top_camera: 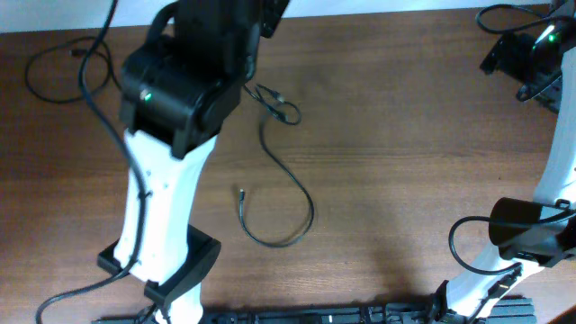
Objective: Untangle cables
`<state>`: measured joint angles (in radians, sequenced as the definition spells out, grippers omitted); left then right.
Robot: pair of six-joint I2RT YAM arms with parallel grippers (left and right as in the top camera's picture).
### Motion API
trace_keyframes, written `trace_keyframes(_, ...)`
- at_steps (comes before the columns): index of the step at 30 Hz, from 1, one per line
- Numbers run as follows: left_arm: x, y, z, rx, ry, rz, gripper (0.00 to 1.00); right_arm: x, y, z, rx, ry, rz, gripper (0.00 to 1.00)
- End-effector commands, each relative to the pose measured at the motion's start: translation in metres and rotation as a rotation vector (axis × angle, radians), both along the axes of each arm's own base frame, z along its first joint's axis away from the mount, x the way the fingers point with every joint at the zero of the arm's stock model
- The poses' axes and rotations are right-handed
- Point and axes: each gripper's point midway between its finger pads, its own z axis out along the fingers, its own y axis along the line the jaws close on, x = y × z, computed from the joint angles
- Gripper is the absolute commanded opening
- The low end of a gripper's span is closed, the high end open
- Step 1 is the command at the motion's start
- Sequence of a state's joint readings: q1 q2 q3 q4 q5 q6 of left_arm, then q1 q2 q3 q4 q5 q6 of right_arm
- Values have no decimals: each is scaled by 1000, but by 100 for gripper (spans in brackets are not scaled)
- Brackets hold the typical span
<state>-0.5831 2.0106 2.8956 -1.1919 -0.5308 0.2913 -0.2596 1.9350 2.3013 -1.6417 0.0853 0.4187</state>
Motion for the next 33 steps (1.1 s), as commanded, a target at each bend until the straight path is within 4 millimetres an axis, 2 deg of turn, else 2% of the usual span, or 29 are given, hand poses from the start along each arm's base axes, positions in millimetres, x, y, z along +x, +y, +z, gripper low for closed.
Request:
trace_keyframes(1, 9, 12, -30, -35, 78, 131, 0, 0, -1, -2, 6, 3, -9, 100)
trace_keyframes(2, 0, -27, -48, -85, 180, -94, 0, 0, -1, -2, 6, 3, -9, 100)
trace_keyframes(4, -20, -66, -62, -148, 290, -326, 0, 0, -1, -2, 6, 3, -9, 100)
trace_keyframes(5, -29, -74, -69, -161, 336, -386, 0, 0, -1, -2, 6, 3, -9, 100)
trace_keyframes(7, -31, -70, -76, -142, 363, -368, 0, 0, -1, -2, 6, 3, -9, 100)
trace_keyframes(9, -25, -58, -76, -146, 352, -283, 0, 0, -1, -2, 6, 3, -9, 100)
trace_keyframes(12, -13, -17, -75, -119, 303, -38, 0, 0, -1, -2, 6, 3, -10, 100)
trace_keyframes(14, -10, -8, -77, -128, 308, -3, 0, 27, -4, 8, 4, -119, -17, 100)
trace_keyframes(15, -8, -3, -78, -158, 313, 24, 0, 42, 12, 12, 99, -189, -3, 100)
trace_keyframes(17, -3, 10, -78, -183, 311, 65, 0, 39, 37, 11, 235, -182, 42, 100)
trace_keyframes(18, 0, 18, -78, -211, 310, 93, 0, 43, 56, 16, 335, -212, 107, 100)
trace_keyframes(19, 4, 32, -79, -252, 313, 141, 0, 44, 95, 28, 460, -264, 345, 98)
trace_keyframes(20, 7, 43, -81, -282, 319, 177, 0, 37, 137, 38, 541, -317, 639, 98)
trace_keyframes(21, 11, 56, -84, -307, 335, 191, 0, 14, 183, 32, 530, -276, 950, 98)
trace_keyframes(23, 14, 66, -85, -326, 339, 207, 0, -5, 211, 14, 466, -178, 1133, 97)
trace_keyframes(26, 19, 87, -85, -359, 331, 264, 0, -30, 263, -33, 374, 20, 1321, 98)
trace_keyframes(29, 22, 116, -87, -372, 330, 332, 0, -39, 306, -68, 299, 71, 1461, 98)
trace_keyframes(30, 22, 124, -88, -374, 330, 350, 0, -38, 315, -73, 284, 61, 1486, 98)
trace_keyframes(32, 21, 149, -92, -420, 335, 430, 0, -38, 349, -91, 260, 10, 1573, 98)
trace_keyframes(33, 21, 153, -93, -424, 339, 437, 0, -38, 357, -98, 253, -1, 1597, 98)
